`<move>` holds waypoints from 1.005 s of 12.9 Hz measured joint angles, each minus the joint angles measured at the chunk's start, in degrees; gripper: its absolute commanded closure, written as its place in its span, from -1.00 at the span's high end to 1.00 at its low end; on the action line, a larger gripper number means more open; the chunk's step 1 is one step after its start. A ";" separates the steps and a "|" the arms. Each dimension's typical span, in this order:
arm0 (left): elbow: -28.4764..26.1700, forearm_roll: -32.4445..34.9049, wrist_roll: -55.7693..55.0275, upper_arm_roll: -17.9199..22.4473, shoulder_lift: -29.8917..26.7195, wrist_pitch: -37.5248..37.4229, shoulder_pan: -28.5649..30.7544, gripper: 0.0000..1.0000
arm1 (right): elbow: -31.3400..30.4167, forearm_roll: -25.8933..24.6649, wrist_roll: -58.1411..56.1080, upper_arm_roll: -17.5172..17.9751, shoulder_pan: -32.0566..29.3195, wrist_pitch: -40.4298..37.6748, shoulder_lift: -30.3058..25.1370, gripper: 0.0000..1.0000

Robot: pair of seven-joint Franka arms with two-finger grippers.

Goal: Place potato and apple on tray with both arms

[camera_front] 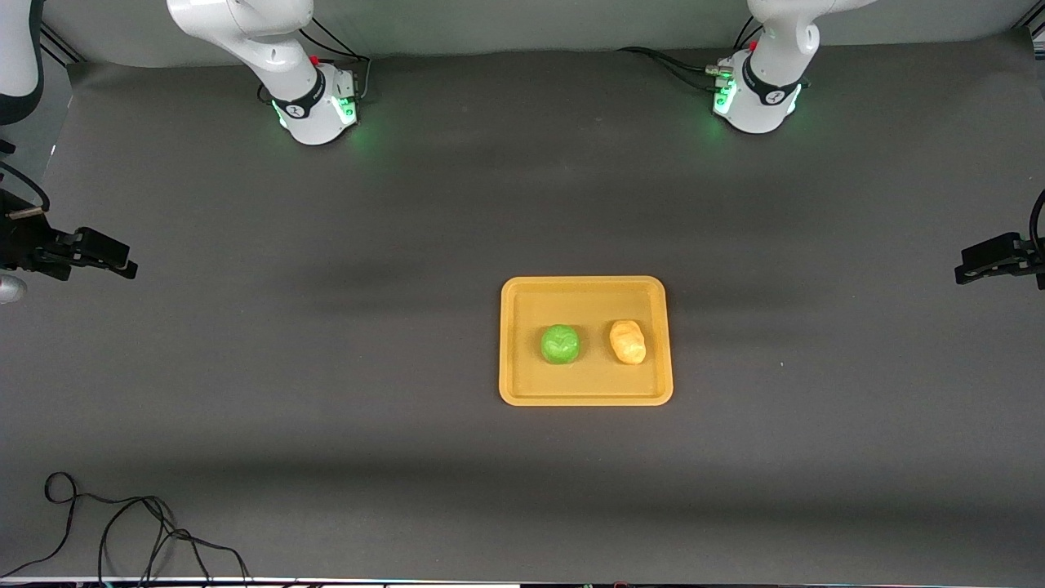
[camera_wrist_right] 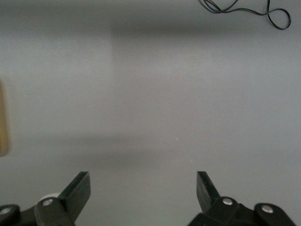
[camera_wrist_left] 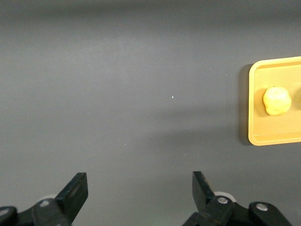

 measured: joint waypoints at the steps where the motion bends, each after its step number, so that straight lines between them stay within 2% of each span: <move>1: 0.00 0.00 0.00 0.00 0.00 0.00 0.00 0.98 | 0.00 0.00 0.20 0.00 0.00 0.00 0.00 1.00; 13: 0.00 0.00 0.00 -0.01 0.00 0.04 0.00 0.98 | 0.06 0.00 2.86 1.61 -1.06 -4.27 -1.05 1.00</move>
